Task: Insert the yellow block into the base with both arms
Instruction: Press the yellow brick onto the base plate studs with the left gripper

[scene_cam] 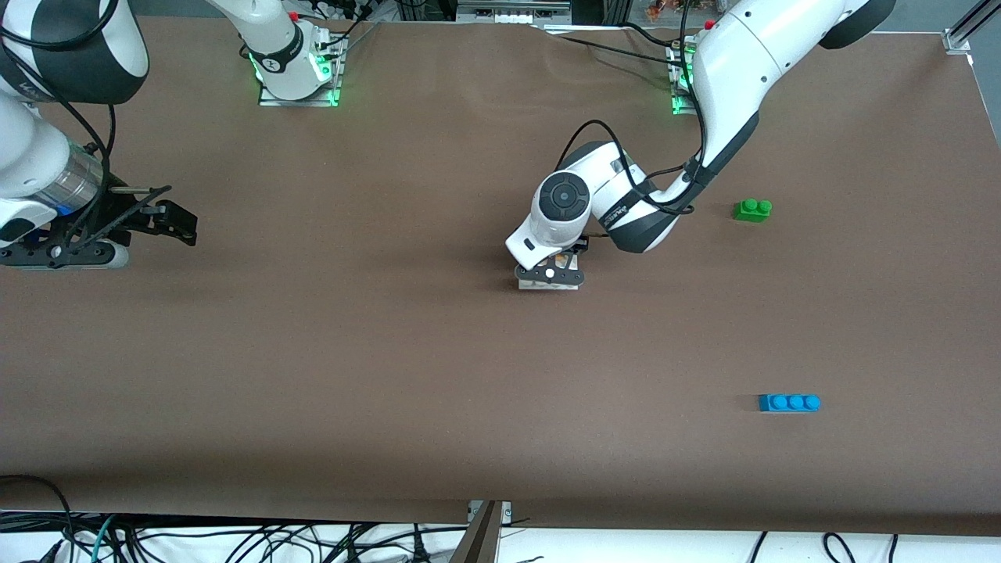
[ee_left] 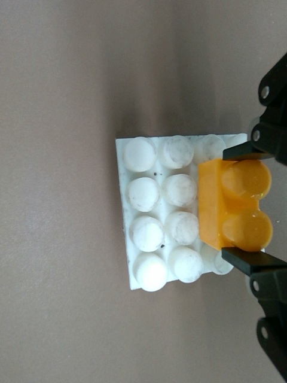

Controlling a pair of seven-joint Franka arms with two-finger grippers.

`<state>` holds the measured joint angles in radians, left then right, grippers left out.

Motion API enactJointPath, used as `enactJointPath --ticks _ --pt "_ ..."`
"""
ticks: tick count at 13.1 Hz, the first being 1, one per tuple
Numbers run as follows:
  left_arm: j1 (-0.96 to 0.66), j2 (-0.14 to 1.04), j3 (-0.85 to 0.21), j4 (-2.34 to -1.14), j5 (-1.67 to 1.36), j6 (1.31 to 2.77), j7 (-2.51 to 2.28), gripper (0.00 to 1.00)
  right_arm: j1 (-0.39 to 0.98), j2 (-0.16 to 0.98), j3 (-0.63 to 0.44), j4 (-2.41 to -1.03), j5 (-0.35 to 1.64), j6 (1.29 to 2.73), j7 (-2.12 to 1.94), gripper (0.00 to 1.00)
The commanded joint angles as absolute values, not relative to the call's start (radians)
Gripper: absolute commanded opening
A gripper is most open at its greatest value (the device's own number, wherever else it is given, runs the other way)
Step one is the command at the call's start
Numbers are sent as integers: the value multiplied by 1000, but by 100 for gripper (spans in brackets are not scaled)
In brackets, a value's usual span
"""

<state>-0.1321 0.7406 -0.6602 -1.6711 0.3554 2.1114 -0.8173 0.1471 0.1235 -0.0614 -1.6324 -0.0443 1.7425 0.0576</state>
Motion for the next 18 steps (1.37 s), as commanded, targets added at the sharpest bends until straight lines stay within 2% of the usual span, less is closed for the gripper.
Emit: enactJointPath --ticks 1,18 --pt "-143 753 -653 -1677 391 2128 -844 13 144 130 -60 -1615 -38 1738 38 100" --pt "-167 767 -629 -1687 399 2135 -848 19 144 130 -61 -1615 -38 1736 38 100"
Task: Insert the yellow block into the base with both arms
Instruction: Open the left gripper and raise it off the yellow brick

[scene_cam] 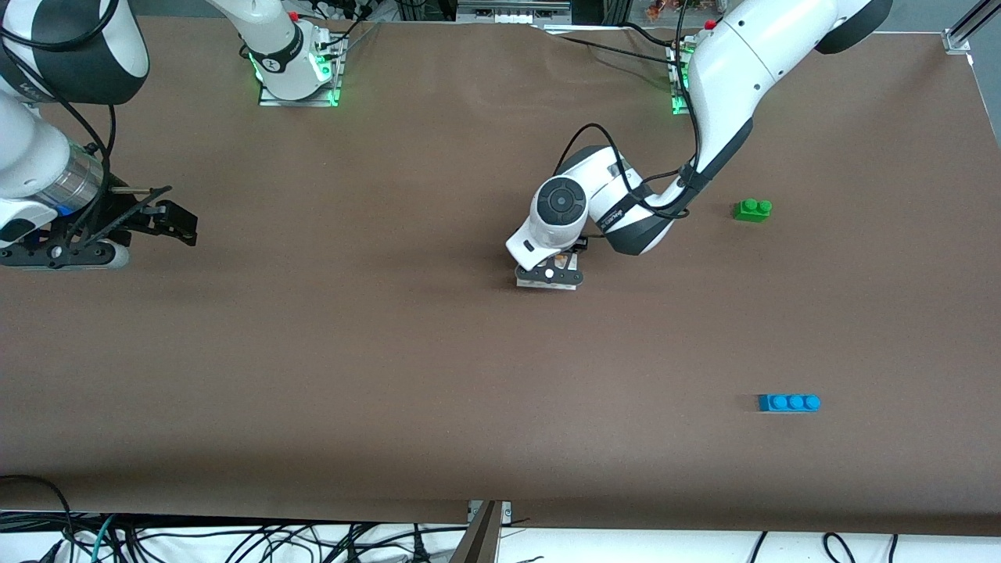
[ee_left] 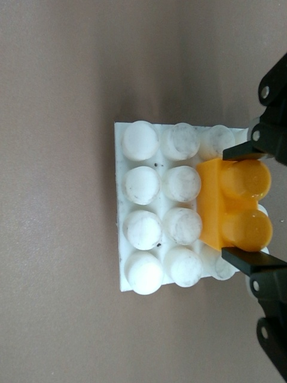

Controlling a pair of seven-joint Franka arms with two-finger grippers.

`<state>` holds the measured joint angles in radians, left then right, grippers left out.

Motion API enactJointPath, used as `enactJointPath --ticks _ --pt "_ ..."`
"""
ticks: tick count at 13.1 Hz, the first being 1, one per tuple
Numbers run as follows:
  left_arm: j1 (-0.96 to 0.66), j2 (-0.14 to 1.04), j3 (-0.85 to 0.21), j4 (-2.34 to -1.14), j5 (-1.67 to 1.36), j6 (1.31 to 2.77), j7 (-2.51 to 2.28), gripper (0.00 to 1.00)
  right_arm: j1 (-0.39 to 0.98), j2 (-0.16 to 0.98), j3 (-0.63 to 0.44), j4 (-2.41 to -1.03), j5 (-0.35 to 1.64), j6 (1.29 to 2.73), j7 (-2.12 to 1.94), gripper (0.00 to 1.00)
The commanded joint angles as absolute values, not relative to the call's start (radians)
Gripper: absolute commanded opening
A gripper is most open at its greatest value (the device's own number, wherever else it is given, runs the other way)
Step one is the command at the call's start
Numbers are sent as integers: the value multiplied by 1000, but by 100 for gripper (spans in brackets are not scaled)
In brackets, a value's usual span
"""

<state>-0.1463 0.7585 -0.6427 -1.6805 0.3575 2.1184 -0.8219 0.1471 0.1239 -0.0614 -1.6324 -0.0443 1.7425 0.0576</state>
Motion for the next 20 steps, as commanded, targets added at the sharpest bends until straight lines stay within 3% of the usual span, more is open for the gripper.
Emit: enactJointPath --ticks 1,2,3,4,9,12,16,20 --pt "-167 767 -629 -1687 399 2135 -848 21 144 130 -61 -1615 -38 1738 38 100" --pt "-167 767 -629 -1687 399 2134 -856 29 144 130 -61 -1615 -38 1736 38 100" --pt "-167 762 -630 -1686 397 2126 -891 69 144 130 -61 -1615 -38 1736 38 100" --pt "-166 756 -632 -1683 396 2120 -931 100 144 130 -61 -1615 -38 1736 38 100" --pt "-134 635 -641 -1645 342 1955 -931 100 152 150 -60 -1614 -40 1738 38 100" --pt "-71 533 -641 -1544 258 1800 -872 100 155 150 -58 -1612 -41 1738 38 100" --pt "23 491 -638 -1392 241 1646 -801 100 155 158 -58 -1614 -40 1736 43 100" --pt "162 447 -634 -1333 239 1588 -599 100 153 158 -58 -1614 -38 1735 41 100"
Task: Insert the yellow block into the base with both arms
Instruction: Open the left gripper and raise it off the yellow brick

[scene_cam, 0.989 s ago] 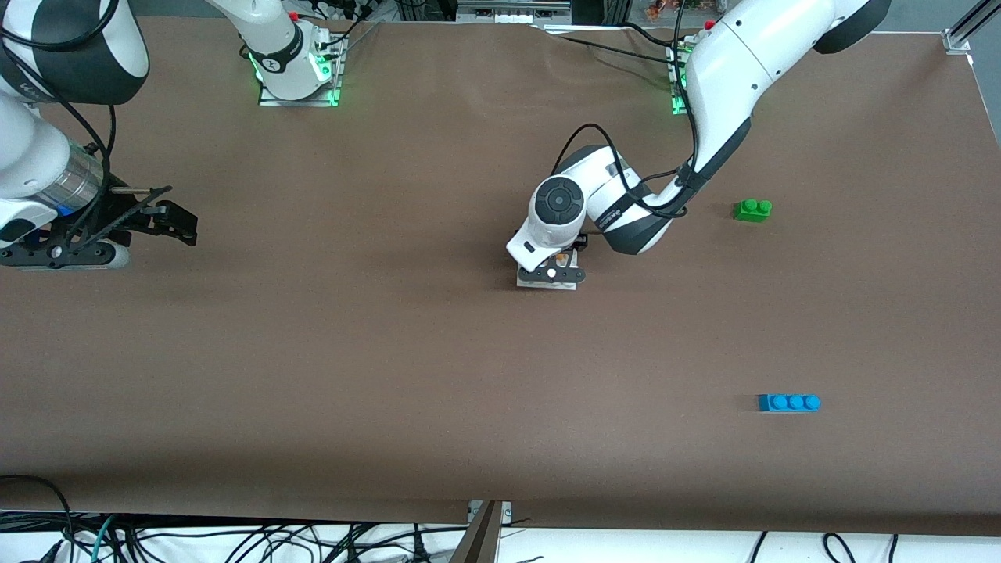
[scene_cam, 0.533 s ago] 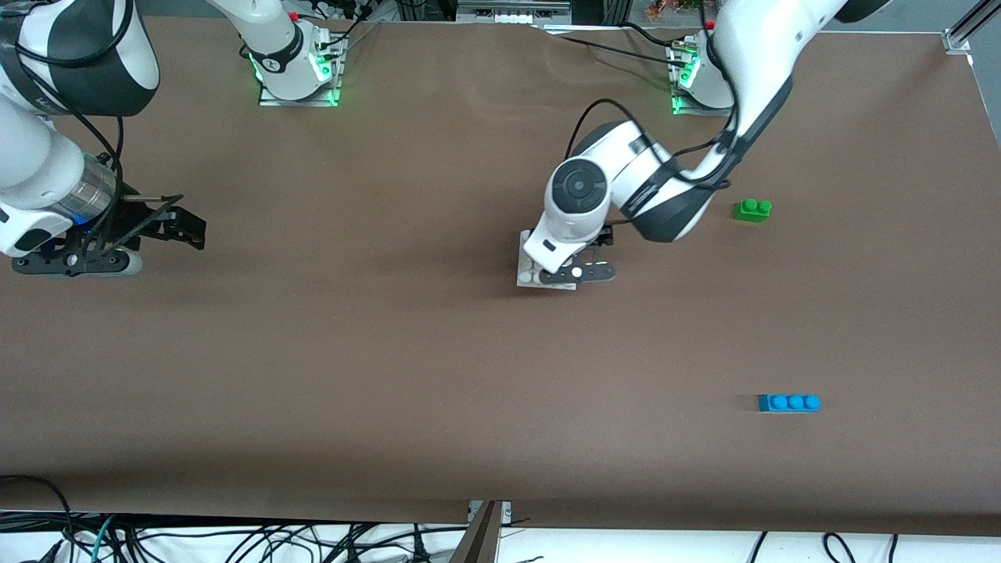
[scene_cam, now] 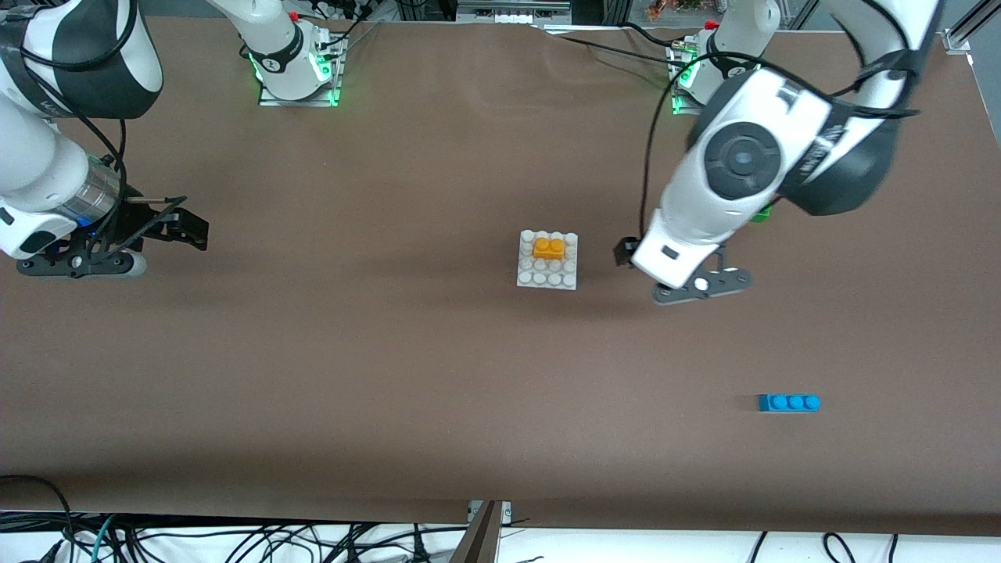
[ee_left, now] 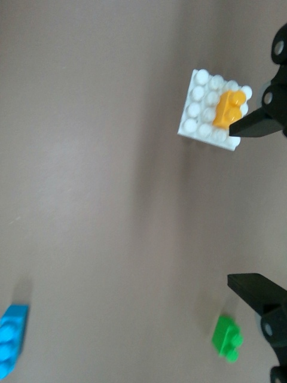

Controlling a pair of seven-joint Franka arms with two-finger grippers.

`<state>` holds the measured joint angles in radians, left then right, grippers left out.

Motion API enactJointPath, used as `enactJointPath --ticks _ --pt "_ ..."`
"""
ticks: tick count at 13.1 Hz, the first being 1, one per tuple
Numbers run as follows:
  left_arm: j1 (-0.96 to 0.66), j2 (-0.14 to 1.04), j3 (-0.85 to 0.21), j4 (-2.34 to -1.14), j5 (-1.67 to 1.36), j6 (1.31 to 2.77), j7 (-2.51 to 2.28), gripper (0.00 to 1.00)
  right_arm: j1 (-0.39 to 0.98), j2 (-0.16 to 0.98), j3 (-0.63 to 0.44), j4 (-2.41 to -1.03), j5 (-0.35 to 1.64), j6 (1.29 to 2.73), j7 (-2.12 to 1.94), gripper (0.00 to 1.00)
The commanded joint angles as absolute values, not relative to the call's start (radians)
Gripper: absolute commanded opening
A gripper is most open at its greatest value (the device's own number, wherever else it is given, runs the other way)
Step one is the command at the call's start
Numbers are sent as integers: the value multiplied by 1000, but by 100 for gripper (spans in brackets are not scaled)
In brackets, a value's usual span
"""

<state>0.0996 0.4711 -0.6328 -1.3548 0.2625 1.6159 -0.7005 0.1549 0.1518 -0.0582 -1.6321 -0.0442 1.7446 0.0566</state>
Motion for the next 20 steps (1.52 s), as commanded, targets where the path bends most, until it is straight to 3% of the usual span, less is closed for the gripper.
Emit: enactJointPath --ticks 1,3,5,6,7,12,20 --pt "194 431 -632 -1332 233 1588 -551 100 152 158 -58 -1614 -38 1736 40 100" --pt "218 378 -589 -1339 216 1589 -480 100 149 158 -58 -1614 -38 1736 40 100" --pt "163 312 -455 -1370 143 1591 -389 100 149 158 -58 -1614 -40 1736 38 100" --pt "116 263 -339 -1402 67 1592 -324 100 152 160 -58 -1612 -41 1738 37 100" --pt "69 212 -233 -1460 2 1598 -228 100 152 164 -58 -1611 -40 1738 37 100" --pt "-33 -7 -50 -1710 -20 1681 -103 100 152 164 -58 -1608 -43 1738 35 100" --pt "-9 -6 -54 -1698 -21 1658 -72 100 153 166 -58 -1554 -41 1723 34 100"
